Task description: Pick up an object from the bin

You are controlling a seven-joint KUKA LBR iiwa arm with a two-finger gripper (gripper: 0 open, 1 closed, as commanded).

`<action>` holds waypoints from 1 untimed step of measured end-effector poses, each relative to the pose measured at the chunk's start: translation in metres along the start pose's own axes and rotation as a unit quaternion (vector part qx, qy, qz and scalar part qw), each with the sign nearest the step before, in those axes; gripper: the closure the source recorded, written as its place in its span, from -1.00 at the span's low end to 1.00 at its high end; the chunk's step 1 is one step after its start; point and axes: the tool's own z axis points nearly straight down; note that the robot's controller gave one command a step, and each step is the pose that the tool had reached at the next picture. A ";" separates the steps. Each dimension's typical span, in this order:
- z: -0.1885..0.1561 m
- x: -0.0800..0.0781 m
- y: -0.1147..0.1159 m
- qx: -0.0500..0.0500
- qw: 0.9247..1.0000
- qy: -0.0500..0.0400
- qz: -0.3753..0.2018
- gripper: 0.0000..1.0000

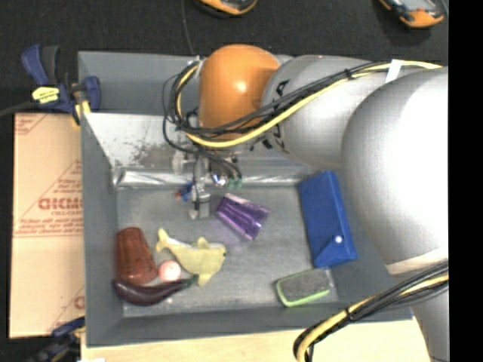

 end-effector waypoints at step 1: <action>0.025 0.025 -0.080 0.001 1.000 0.003 -0.006 -1.00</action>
Offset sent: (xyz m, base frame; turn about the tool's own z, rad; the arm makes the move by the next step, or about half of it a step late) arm 0.0016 -0.1138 -0.0580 -0.1601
